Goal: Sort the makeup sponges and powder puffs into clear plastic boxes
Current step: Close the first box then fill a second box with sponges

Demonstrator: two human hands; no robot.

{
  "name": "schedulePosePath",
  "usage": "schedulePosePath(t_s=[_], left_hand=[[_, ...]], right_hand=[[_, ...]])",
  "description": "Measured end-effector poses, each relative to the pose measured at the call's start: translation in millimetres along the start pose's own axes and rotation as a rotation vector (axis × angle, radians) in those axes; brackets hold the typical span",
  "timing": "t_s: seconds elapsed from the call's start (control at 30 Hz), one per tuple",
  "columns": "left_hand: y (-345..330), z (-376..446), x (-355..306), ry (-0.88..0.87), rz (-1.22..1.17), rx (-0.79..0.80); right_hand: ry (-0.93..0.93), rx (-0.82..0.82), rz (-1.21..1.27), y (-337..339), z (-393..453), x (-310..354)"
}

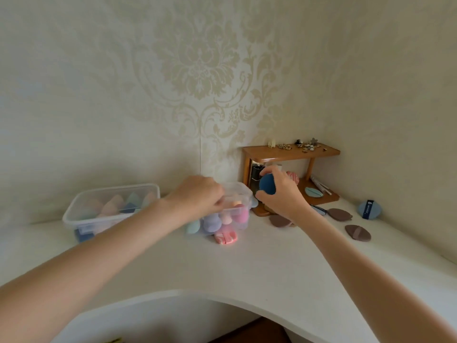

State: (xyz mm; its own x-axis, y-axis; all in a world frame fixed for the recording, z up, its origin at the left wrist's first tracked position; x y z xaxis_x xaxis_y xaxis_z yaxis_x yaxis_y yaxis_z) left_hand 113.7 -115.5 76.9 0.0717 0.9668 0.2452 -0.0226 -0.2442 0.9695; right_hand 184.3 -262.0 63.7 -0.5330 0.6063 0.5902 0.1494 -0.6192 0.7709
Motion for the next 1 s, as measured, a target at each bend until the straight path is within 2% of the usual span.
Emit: schedulePosePath(t_s=[0.1,0.2,0.27,0.33,0.4,0.5,0.6,0.7,0.77,0.83,0.9,1.0], left_hand=[[19.1,2.1,27.5,0.037,-0.146,-0.246],[27.5,8.0,40.0,0.042,-0.238,-0.450],[26.6,10.8,38.8,-0.050,-0.181,-0.583],[25.4,12.5,32.5,-0.145,0.033,-0.756],[20.4,18.1,30.4,-0.138,0.258,-0.821],[17.1,28.2,29.7,-0.104,0.439,-0.776],[5.8,30.0,22.6,-0.163,0.449,-0.712],[-11.3,32.5,17.5,-0.280,0.313,-0.599],[-19.2,36.2,21.7,-0.301,0.220,-0.511],[-27.3,41.9,29.4,-0.317,0.098,-0.354],[-37.4,48.7,34.4,-0.327,-0.007,-0.163],[-41.0,55.5,34.1,-0.333,-0.045,-0.029]], right_hand=[[-0.063,-0.028,0.400,1.0,-1.7,2.2],[-0.035,0.108,0.601,-11.1,-1.4,9.9],[0.026,0.220,0.497,-17.1,2.5,17.8],[0.055,0.321,0.343,-20.8,10.4,26.3],[0.023,0.365,0.227,-22.4,23.3,30.1],[-0.001,0.407,-0.033,-26.5,39.0,36.0],[0.003,0.442,-0.115,-35.7,41.9,40.0],[0.046,0.415,-0.200,-40.7,37.6,39.9],[0.107,0.332,-0.138,-38.0,32.4,41.1],[0.145,0.295,-0.057,-35.3,27.2,43.3],[0.141,0.343,-0.013,-37.1,24.7,43.5],[0.107,0.386,-0.035,-41.0,25.8,37.6]])
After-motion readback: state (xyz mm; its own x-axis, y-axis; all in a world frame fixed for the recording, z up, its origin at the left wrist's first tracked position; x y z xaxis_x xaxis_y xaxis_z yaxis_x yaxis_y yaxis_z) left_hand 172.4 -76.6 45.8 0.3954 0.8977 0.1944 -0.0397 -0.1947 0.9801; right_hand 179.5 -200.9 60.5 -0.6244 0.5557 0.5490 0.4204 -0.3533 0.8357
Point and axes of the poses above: each hand's wrist, its own z-axis towards the middle knuckle, its own y-axis out of the back of the hand, x = y × z, the point moved 5 cm from there along z, towards the middle knuckle, and after that the axes turned 10 degrees about x, right-handed, at the moved point
